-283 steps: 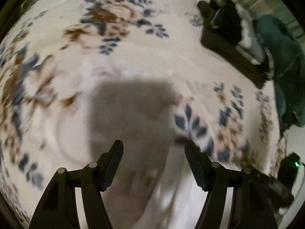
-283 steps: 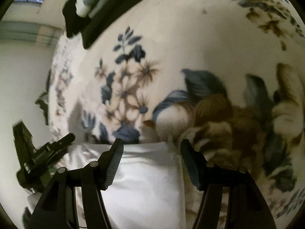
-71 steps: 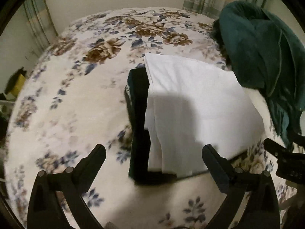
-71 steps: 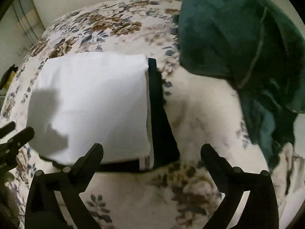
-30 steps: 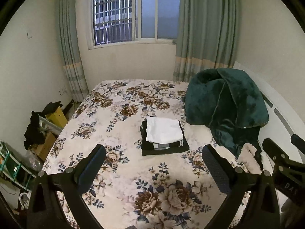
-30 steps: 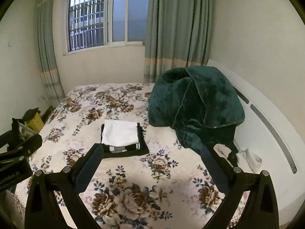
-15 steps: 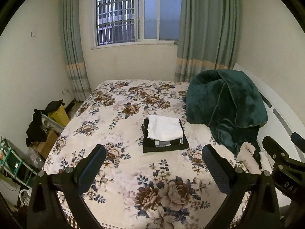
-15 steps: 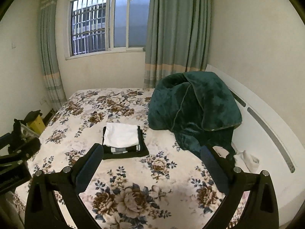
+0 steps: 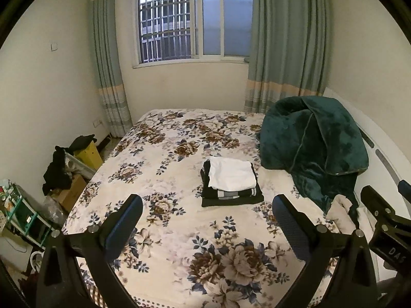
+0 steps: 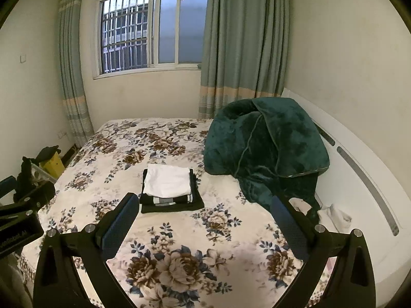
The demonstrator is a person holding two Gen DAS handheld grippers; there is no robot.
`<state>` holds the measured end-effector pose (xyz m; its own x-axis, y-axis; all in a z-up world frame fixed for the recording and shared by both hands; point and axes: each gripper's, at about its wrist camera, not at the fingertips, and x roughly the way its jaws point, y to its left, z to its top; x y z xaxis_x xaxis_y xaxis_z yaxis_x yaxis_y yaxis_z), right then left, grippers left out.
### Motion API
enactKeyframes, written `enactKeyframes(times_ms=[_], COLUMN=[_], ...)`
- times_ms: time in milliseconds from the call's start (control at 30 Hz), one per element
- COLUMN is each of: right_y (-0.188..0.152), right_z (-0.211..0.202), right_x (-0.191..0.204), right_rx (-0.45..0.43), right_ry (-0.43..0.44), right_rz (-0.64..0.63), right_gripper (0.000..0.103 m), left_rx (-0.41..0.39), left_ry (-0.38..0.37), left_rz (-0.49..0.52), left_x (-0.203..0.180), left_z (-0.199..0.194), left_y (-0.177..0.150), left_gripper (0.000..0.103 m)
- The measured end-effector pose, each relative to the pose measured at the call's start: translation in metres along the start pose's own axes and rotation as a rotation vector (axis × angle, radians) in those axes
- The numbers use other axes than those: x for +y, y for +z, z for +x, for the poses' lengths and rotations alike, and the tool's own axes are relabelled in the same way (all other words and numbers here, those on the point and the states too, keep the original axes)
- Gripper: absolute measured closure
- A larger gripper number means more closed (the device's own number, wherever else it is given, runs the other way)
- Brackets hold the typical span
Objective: Fold small clothes
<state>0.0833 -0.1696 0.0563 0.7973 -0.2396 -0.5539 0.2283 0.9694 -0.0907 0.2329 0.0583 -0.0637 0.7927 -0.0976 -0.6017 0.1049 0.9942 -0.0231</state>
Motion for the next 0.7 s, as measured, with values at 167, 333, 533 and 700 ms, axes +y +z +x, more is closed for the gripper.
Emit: enactKeyframes(times_ms=[167,333,533,700], right_y=[0.0011,0.0011,0.0035,0.0041], right_z=[0.0016,0.0021,0.0037,0.0047], right_x=[0.0020,0.0031,0.0057,0.0078], right_rx=[0.000,-0.003,-0.004,0.002], right_ry=[0.012,0.013,0.017,0.024], right_rz=[0.002,0.003,0.006,0.007], right_gripper=[0.000,0.000,0.000,0.000], left_rx=[0.000,-0.003,-0.001,-0.002], left_ry=[0.000,0.000,-0.006,-0.011], left_rz=[0.001,0.001,0.002,0.009], left_x=[0.0015,0.0011,0.0006,-0.0010], left_z=[-0.0003,0.0001,0.0007,0.0014], left_y=[0.0005,0.0005,0.0010,0.0019], left_gripper=[0.000,0.000,0.000,0.000])
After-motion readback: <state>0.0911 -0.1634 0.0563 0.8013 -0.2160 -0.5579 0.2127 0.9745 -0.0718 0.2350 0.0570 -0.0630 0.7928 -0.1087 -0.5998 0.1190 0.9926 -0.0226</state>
